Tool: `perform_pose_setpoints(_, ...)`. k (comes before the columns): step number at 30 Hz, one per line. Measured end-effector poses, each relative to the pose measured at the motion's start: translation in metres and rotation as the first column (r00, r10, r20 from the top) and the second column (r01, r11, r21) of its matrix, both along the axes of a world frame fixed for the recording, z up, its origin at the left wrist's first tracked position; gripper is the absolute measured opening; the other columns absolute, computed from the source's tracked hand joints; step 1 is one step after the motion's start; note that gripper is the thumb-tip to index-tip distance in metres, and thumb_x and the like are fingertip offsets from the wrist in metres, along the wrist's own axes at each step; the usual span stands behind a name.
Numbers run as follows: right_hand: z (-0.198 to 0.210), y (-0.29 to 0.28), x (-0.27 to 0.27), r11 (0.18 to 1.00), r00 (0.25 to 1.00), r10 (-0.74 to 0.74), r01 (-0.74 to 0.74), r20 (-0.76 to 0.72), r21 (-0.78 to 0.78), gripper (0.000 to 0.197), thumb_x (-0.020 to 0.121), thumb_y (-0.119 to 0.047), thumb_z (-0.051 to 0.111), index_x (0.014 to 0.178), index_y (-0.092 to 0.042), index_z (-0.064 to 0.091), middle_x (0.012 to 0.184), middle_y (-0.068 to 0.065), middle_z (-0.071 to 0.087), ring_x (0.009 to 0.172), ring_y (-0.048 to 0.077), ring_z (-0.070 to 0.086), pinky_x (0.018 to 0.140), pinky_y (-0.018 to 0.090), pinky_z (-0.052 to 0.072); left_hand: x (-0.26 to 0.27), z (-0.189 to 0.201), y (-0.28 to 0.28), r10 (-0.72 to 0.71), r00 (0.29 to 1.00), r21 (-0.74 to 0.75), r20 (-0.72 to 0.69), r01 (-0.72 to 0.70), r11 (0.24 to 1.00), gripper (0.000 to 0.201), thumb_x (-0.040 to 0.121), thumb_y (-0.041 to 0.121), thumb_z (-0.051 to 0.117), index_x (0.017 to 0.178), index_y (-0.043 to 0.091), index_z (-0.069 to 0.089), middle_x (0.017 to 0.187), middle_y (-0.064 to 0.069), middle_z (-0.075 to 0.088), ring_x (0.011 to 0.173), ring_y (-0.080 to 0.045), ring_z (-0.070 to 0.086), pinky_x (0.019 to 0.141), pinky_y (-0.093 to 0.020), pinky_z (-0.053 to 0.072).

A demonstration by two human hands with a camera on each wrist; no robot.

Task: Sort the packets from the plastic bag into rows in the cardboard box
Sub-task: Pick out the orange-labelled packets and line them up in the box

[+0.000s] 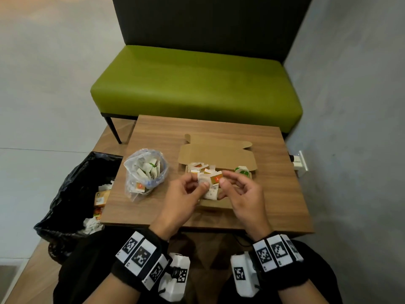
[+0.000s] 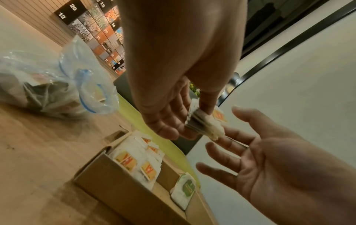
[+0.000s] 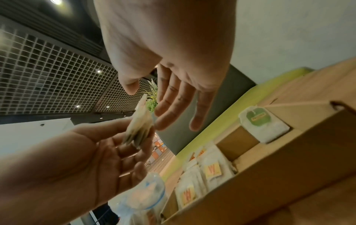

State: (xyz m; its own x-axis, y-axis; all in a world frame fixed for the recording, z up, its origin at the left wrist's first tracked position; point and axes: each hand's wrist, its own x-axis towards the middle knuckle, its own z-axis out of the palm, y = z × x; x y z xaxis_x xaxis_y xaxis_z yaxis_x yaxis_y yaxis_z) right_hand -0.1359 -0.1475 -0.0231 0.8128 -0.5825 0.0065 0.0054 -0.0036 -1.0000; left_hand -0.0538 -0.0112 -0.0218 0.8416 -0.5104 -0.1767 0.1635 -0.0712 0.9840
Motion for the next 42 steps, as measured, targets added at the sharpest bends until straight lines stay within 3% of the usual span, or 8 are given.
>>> perform_pose_setpoints(5, -0.016, 0.010, -0.002, 0.998, 0.999, -0.040, 0.041, -0.023, 0.056, 0.008, 0.088, -0.006, 0.072, 0.094, -0.011, 0.074, 0.088, 0.001, 0.078, 0.079, 0.013, 0.074, 0.066, 0.021, 0.057, -0.010, -0.006, -0.002, -0.034, 0.998, 0.021, 0.050, 0.033, 0.999, 0.014, 0.091, 0.009, 0.067, 0.104, 0.007, 0.069, 0.093, -0.007, 0.076, 0.085, -0.013, 0.072, 0.071, -0.021, 0.056)
perform_pose_setpoints(11, -0.025, 0.014, -0.006, 0.976, 0.988, -0.118, 0.134, -0.104, 0.170, 0.022, 0.081, -0.004, 0.078, 0.102, -0.008, 0.071, 0.090, 0.001, 0.078, 0.085, 0.014, 0.075, 0.070, 0.023, 0.058, -0.014, -0.013, 0.000, -0.032, 0.998, 0.023, 0.055, 0.031, 0.999, 0.028, 0.084, 0.008, 0.074, 0.112, 0.009, 0.069, 0.102, -0.001, 0.076, 0.096, -0.010, 0.072, 0.082, -0.025, 0.058)
perform_pose_setpoints(19, -0.024, 0.014, -0.002, 0.975, 0.971, -0.143, 0.172, -0.194, 0.142, 0.023, 0.074, -0.006, 0.084, 0.094, -0.007, 0.072, 0.083, 0.004, 0.077, 0.076, 0.013, 0.075, 0.066, 0.023, 0.059, -0.012, -0.021, 0.002, 0.030, 0.999, -0.003, 0.029, -0.030, 1.000, 0.011, 0.092, 0.012, 0.065, 0.101, 0.012, 0.071, 0.096, -0.002, 0.077, 0.091, -0.012, 0.072, 0.072, -0.020, 0.055)
perform_pose_setpoints(24, -0.025, 0.015, -0.003, 0.972, 0.961, -0.107, 0.156, -0.256, 0.178, 0.023, 0.074, -0.006, 0.084, 0.093, -0.006, 0.071, 0.086, 0.008, 0.077, 0.077, 0.018, 0.075, 0.064, 0.027, 0.060, -0.012, -0.028, 0.000, 0.145, 0.989, -0.001, -0.038, -0.145, 0.989, 0.006, 0.090, 0.012, 0.069, 0.095, 0.013, 0.072, 0.094, -0.006, 0.077, 0.093, -0.021, 0.073, 0.085, -0.043, 0.059)
perform_pose_setpoints(28, -0.020, 0.013, -0.006, 0.946, 0.950, 0.004, 0.097, -0.311, 0.309, 0.027, 0.079, -0.008, 0.080, 0.102, -0.010, 0.067, 0.085, 0.008, 0.078, 0.058, 0.012, 0.068, 0.053, 0.024, 0.056, -0.013, -0.031, 0.002, 0.177, 0.979, -0.031, -0.102, -0.181, 0.983, 0.008, 0.088, 0.014, 0.072, 0.093, 0.009, 0.070, 0.093, -0.012, 0.076, 0.092, -0.031, 0.073, 0.087, -0.053, 0.058)
perform_pose_setpoints(35, -0.024, -0.002, -0.015, 0.956, 0.936, 0.064, 0.042, -0.346, 0.290, 0.018, 0.080, -0.011, 0.079, 0.095, -0.007, 0.072, 0.082, 0.008, 0.077, 0.062, 0.015, 0.064, 0.070, 0.039, 0.060, -0.005, -0.029, 0.007, 0.231, 0.965, -0.048, -0.125, -0.238, 0.970, 0.014, 0.090, 0.018, 0.069, 0.098, 0.006, 0.068, 0.090, -0.012, 0.077, 0.084, -0.027, 0.073, 0.081, -0.046, 0.059)
perform_pose_setpoints(38, -0.020, -0.011, -0.017, 0.953, 0.949, 0.093, 0.002, -0.300, 0.304, 0.020, 0.079, -0.010, 0.079, 0.096, -0.005, 0.072, 0.082, 0.008, 0.076, 0.062, 0.016, 0.064, 0.067, 0.036, 0.058, -0.001, -0.032, 0.011, 0.218, 0.968, -0.024, -0.122, -0.223, 0.975, 0.013, 0.091, 0.018, 0.069, 0.098, 0.007, 0.069, 0.088, -0.010, 0.077, 0.078, -0.022, 0.073, 0.077, -0.043, 0.059)
perform_pose_setpoints(42, -0.015, -0.007, -0.010, 0.951, 0.974, 0.081, -0.011, -0.214, 0.310, 0.020, 0.080, -0.007, 0.077, 0.098, -0.003, 0.071, 0.087, 0.008, 0.077, 0.063, 0.010, 0.068, 0.061, 0.030, 0.059, -0.005, -0.031, 0.010, 0.094, 0.991, -0.015, -0.092, -0.095, 0.995, 0.010, 0.094, 0.012, 0.063, 0.101, 0.010, 0.070, 0.096, -0.009, 0.077, 0.090, -0.022, 0.074, 0.074, -0.035, 0.061)
